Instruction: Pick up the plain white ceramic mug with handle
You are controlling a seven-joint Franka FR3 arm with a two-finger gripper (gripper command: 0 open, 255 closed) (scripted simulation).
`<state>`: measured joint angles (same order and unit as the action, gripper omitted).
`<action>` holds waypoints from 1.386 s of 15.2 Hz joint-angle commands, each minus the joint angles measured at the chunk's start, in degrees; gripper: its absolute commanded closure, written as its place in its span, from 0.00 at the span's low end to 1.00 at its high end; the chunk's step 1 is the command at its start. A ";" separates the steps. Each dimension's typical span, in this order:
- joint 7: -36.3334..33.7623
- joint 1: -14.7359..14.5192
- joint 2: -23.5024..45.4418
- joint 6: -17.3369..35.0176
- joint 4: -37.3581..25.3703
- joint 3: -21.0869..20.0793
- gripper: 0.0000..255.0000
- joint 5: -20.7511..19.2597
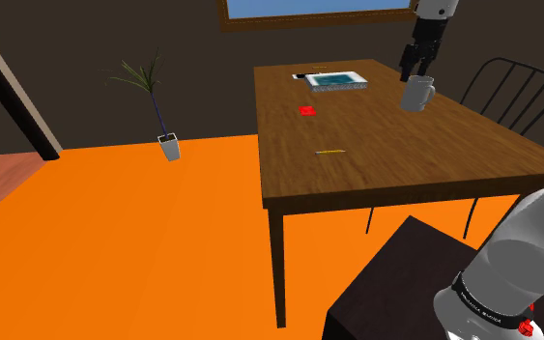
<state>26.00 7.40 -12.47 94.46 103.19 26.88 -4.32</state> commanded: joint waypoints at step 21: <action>6.40 1.71 7.65 4.75 -1.52 4.17 1.00 2.83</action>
<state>32.40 9.09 -4.85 99.21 101.66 31.03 -1.47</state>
